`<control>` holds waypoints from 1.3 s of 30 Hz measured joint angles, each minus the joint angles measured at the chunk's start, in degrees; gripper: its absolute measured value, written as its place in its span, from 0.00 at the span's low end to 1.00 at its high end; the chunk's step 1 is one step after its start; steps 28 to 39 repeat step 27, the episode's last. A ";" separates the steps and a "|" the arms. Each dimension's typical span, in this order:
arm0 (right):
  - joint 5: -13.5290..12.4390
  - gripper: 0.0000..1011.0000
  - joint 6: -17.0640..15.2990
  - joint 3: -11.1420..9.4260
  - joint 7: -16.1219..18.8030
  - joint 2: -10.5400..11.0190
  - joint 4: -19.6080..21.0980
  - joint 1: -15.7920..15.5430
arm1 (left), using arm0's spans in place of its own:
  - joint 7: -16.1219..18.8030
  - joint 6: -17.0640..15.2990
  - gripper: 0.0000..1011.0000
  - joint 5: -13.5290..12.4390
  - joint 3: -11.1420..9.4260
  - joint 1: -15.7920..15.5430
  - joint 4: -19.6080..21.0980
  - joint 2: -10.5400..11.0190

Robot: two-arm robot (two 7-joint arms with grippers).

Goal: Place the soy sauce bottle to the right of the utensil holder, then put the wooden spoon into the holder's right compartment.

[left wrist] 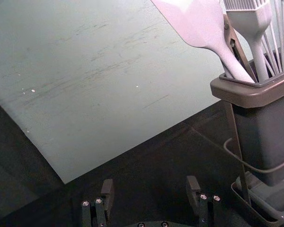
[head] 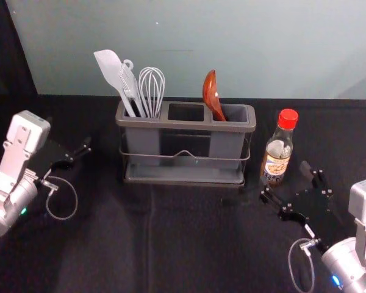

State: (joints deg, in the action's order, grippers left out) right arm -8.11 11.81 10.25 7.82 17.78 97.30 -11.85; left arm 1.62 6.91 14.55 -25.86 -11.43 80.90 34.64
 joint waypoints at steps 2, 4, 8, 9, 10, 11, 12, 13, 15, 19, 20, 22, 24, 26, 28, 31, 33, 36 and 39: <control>0.00 0.99 0.00 0.00 0.00 0.00 0.00 0.00 | 0.00 0.00 0.99 0.00 0.00 0.00 0.00 0.00; 0.00 0.99 0.00 0.00 0.00 0.00 0.00 0.00 | 0.00 0.00 0.99 0.00 0.00 0.00 0.00 0.00; 0.00 0.99 0.00 0.00 0.00 0.00 0.00 0.00 | 0.00 0.00 0.99 -0.01 0.00 0.00 0.00 0.00; 0.00 0.99 0.00 0.00 0.00 0.00 0.01 0.00 | 0.00 0.00 0.99 0.00 0.00 0.00 0.00 0.00; 0.00 0.99 0.00 0.00 0.00 0.00 0.00 0.00 | 0.00 0.00 0.99 0.00 0.00 0.00 0.00 0.00; 0.00 0.99 0.00 0.00 0.00 0.00 0.00 0.00 | 0.00 0.00 0.99 0.00 0.00 0.00 0.00 0.00; 0.00 0.99 0.00 0.00 0.00 0.00 0.00 0.00 | 0.00 0.00 0.99 0.00 0.00 0.00 0.00 0.00; 0.00 0.99 0.00 0.00 0.00 0.00 0.00 0.00 | 0.00 0.00 0.99 0.00 0.00 0.00 0.00 0.00; 0.00 0.99 0.00 0.00 0.00 0.00 0.00 0.00 | 0.00 0.00 0.99 0.00 0.00 0.00 0.00 0.00; 0.00 0.99 0.00 0.00 0.00 0.00 0.00 0.00 | 0.00 0.00 0.99 0.00 0.00 0.00 0.00 0.00; 0.00 0.99 0.00 0.00 0.00 0.00 0.00 0.00 | 0.00 0.00 0.99 0.00 0.00 0.00 0.00 0.00; 0.00 0.99 0.00 0.00 0.00 0.00 0.00 0.00 | 0.00 0.00 0.99 0.00 0.00 0.00 0.00 0.00; 0.00 0.99 0.00 0.00 0.00 0.00 0.00 0.00 | 0.00 0.00 0.99 0.00 0.00 0.00 0.00 0.00; 0.00 0.99 0.00 0.00 0.00 0.00 0.00 0.00 | 0.00 0.00 0.99 0.00 0.00 0.00 0.00 0.00; 0.00 0.99 0.00 0.00 0.00 0.00 0.00 0.00 | 0.00 0.00 0.99 0.00 0.00 0.00 0.00 0.00; 0.00 0.99 0.00 0.00 0.00 0.00 0.00 0.00 | 0.00 0.00 0.99 0.00 0.00 0.00 0.00 0.00; 0.00 0.99 0.00 0.00 0.00 0.00 0.00 0.00 | 0.00 0.00 0.99 0.00 0.00 0.00 0.00 0.00; 0.00 0.99 0.00 0.00 0.00 0.00 0.00 0.00 | 0.00 0.00 0.99 0.00 0.00 0.00 0.00 0.00; 0.00 0.99 0.00 0.00 0.00 0.00 0.00 0.00 | 0.00 0.00 0.99 0.00 0.00 0.00 0.00 0.00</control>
